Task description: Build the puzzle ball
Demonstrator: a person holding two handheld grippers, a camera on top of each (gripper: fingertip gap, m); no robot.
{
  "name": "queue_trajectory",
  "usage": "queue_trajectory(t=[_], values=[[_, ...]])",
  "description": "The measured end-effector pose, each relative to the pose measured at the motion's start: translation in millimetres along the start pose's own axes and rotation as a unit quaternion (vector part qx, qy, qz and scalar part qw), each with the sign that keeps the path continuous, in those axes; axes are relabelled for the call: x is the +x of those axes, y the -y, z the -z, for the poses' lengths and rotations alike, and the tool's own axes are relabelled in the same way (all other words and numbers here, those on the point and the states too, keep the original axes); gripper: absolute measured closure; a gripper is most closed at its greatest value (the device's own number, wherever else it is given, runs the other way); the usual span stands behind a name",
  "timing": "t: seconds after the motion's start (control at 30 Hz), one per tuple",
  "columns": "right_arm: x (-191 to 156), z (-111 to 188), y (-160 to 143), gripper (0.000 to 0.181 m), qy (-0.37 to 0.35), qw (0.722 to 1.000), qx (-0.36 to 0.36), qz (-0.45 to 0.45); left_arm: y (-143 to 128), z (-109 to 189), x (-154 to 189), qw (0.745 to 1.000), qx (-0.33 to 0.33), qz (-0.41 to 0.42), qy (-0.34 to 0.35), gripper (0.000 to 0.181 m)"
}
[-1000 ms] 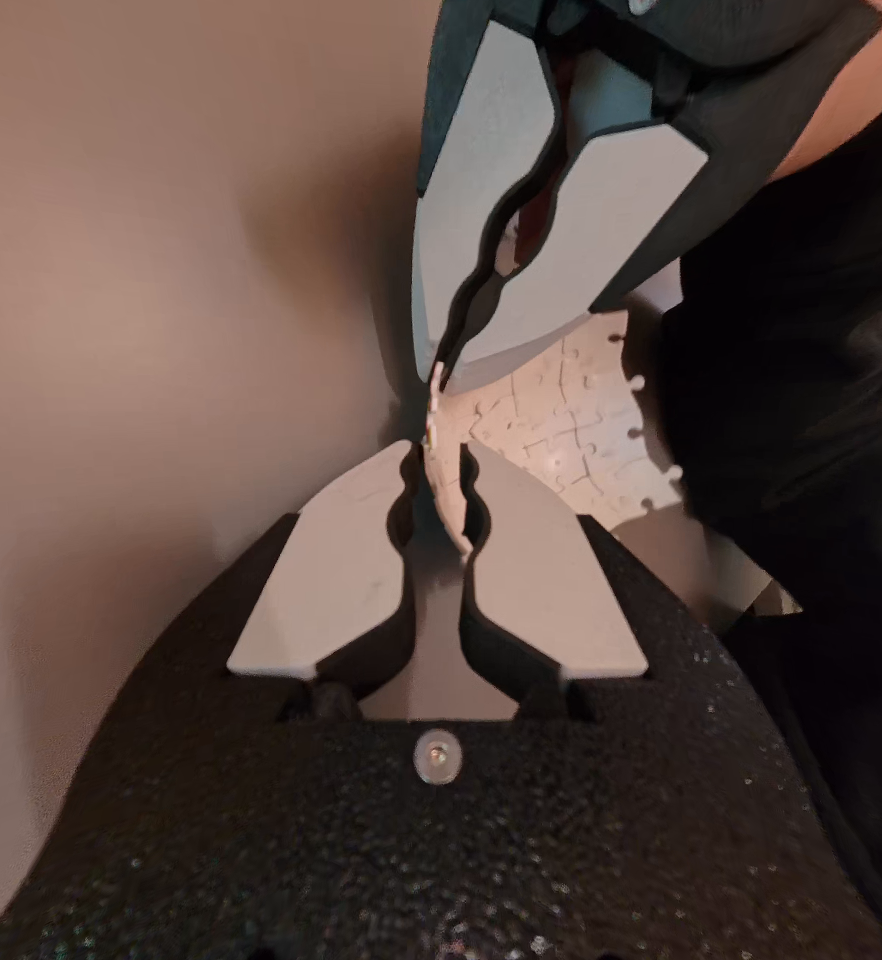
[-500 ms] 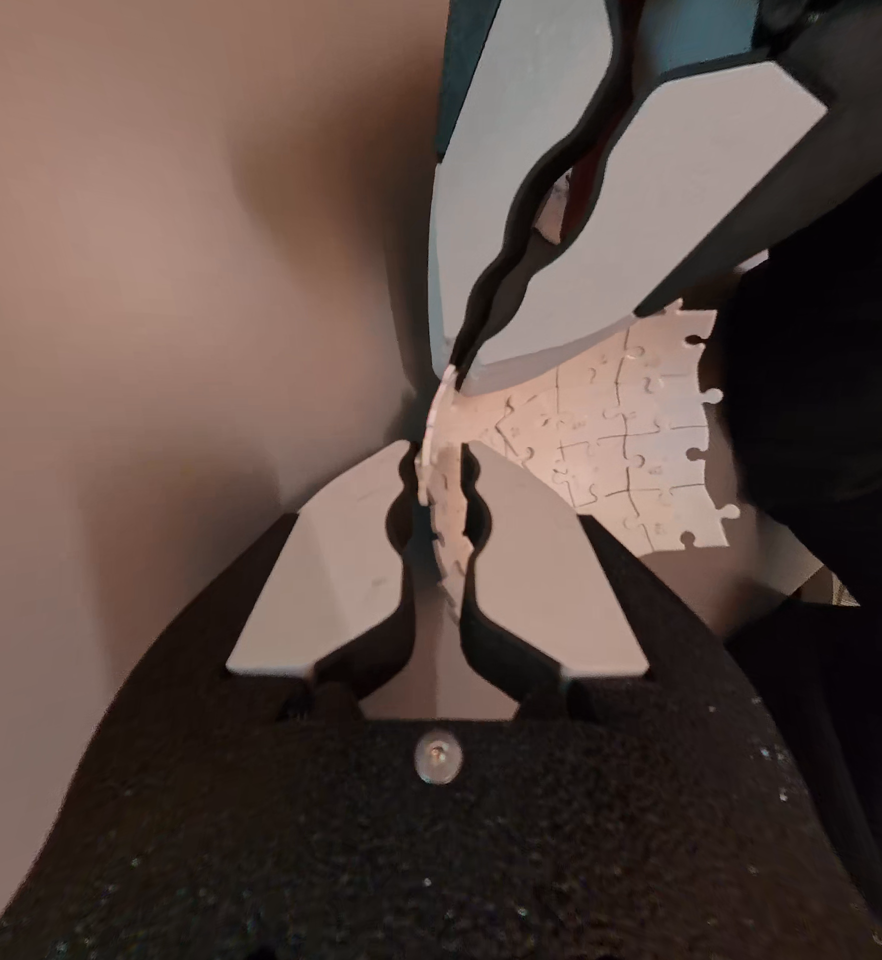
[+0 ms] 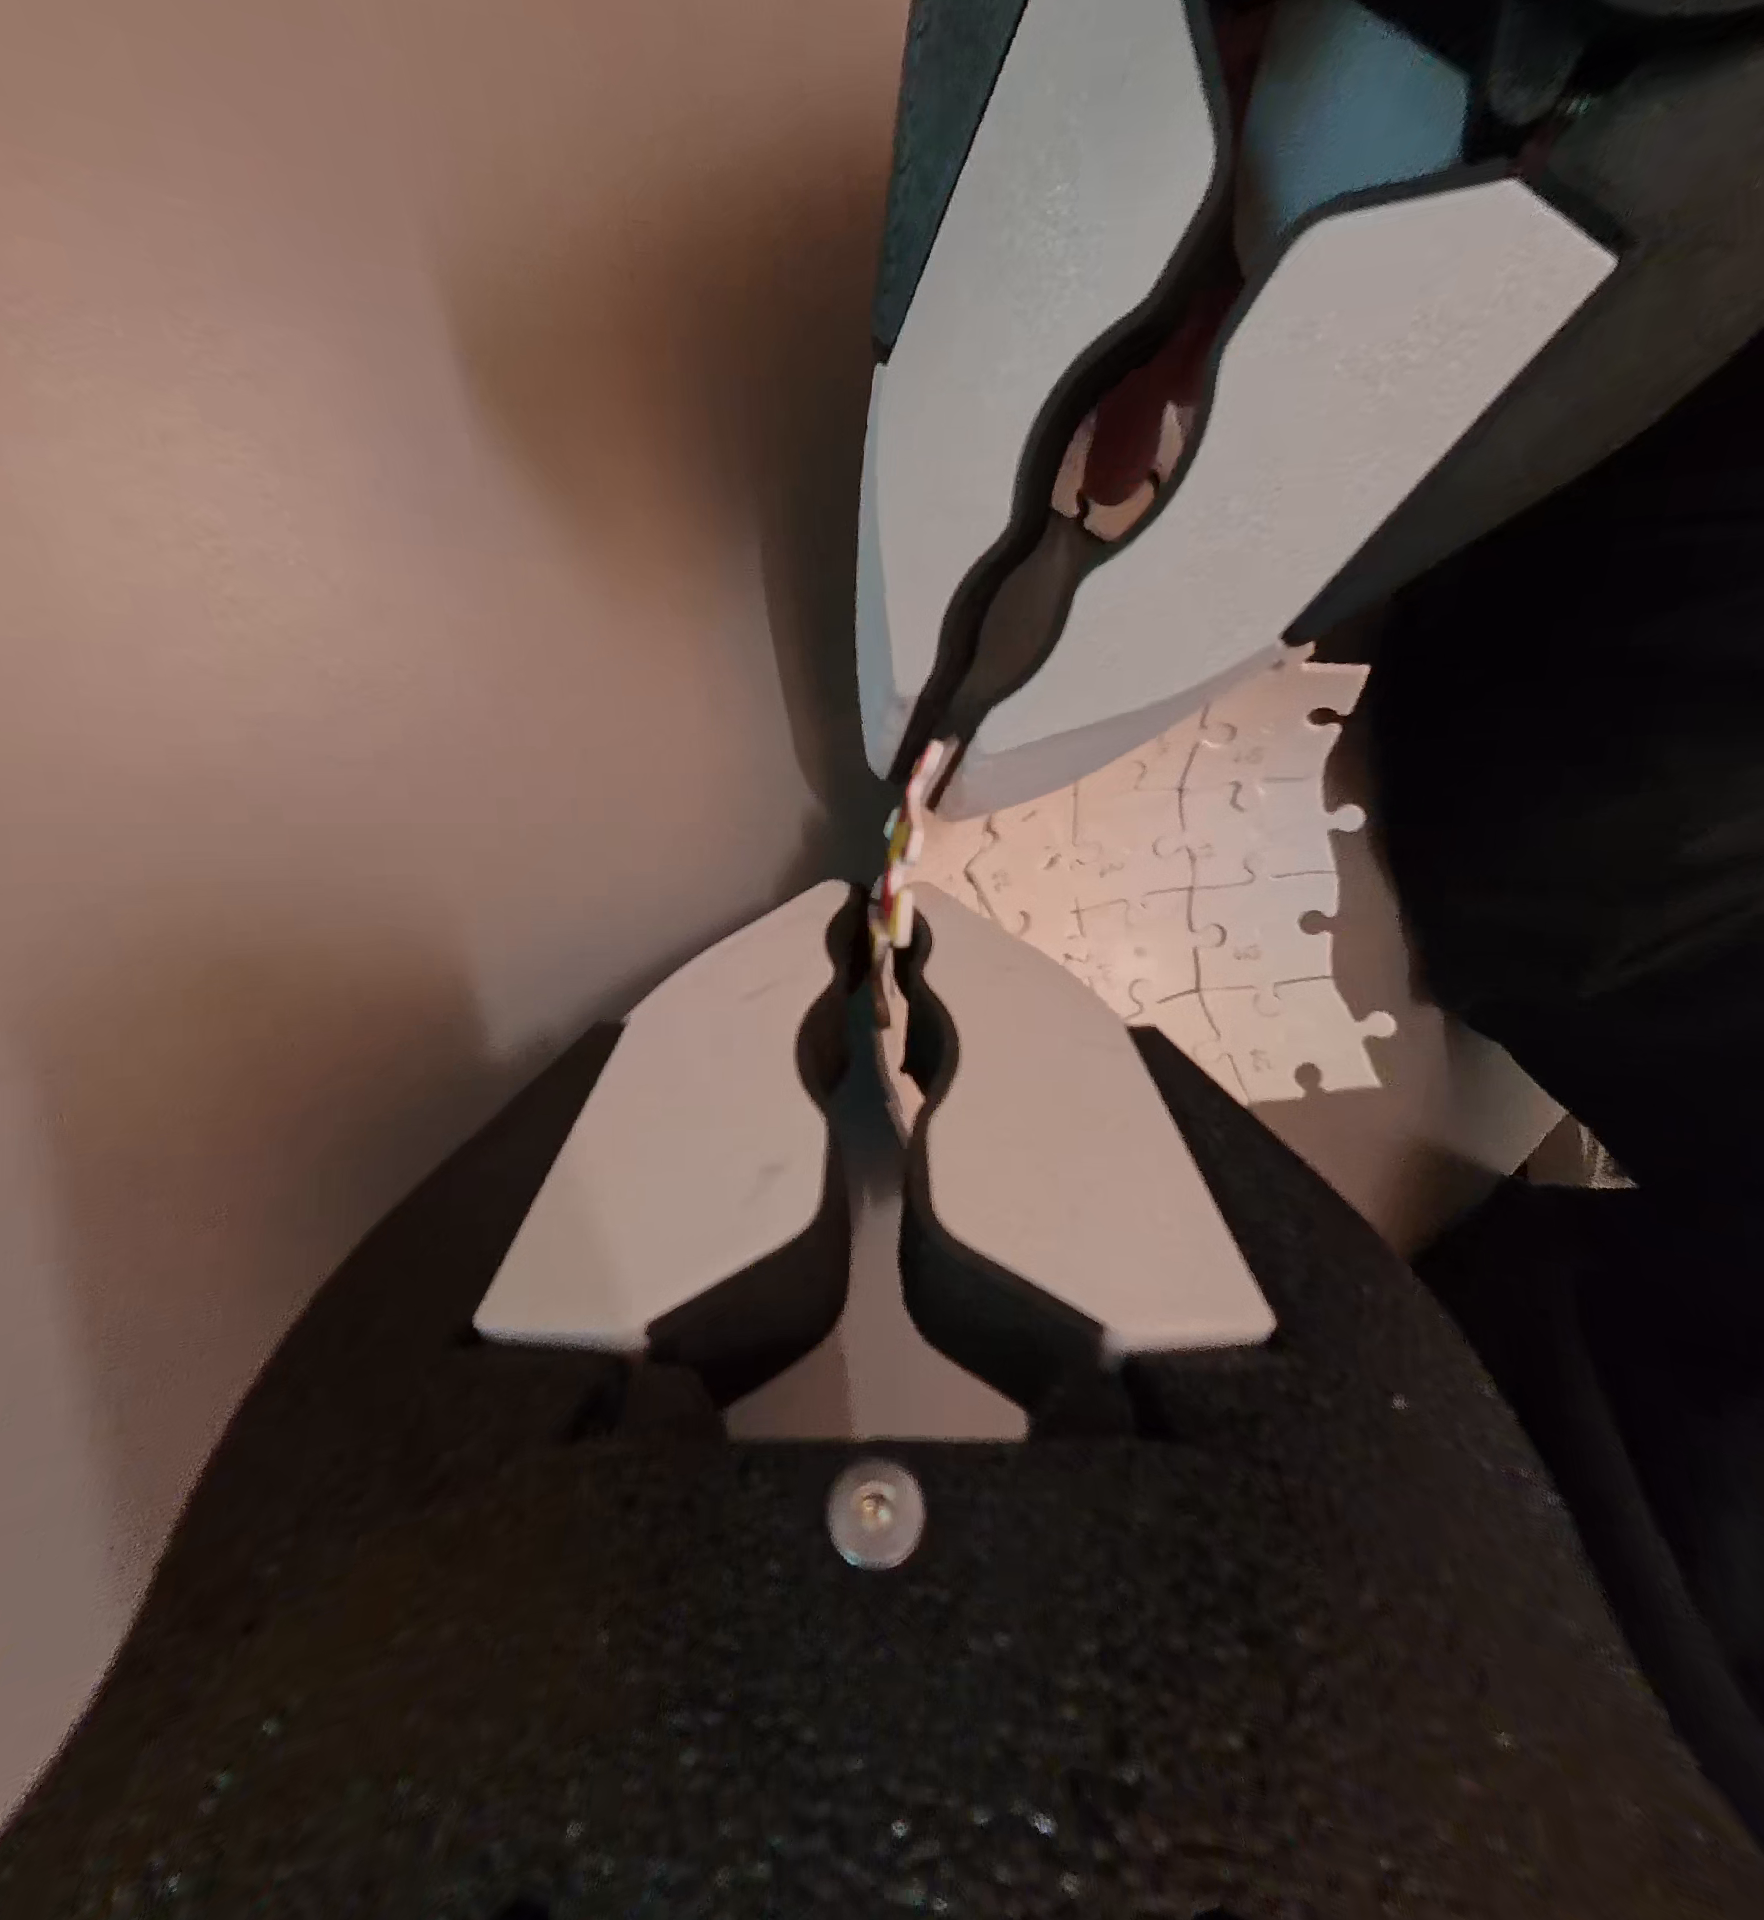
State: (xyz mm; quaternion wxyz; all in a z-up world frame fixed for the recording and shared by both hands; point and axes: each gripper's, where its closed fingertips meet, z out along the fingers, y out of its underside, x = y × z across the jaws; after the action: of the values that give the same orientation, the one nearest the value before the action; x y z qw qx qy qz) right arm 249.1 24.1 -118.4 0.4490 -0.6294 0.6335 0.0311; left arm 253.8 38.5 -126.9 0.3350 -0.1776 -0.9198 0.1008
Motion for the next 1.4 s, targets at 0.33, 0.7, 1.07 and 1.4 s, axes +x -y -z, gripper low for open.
queue_trajectory(t=[0.33,0.7,1.07,1.4], values=[[-4,-7,2,0.164,0.034,0.998,0.003,0.058,3,1,1,1.0,0.0,-0.02,0.015,0.178],[-4,-9,-2,0.176,0.04,0.998,-0.01,0.036,3,1,1,1.0,-0.001,-0.025,0.019,0.178],[-4,-11,0,0.177,0.049,0.998,-0.008,0.033,3,2,-2,0.999,-0.001,-0.034,0.032,0.176],[-2,-9,4,0.178,0.049,0.998,0.014,0.04,7,6,-3,0.999,0.013,-0.033,0.034,0.178]])
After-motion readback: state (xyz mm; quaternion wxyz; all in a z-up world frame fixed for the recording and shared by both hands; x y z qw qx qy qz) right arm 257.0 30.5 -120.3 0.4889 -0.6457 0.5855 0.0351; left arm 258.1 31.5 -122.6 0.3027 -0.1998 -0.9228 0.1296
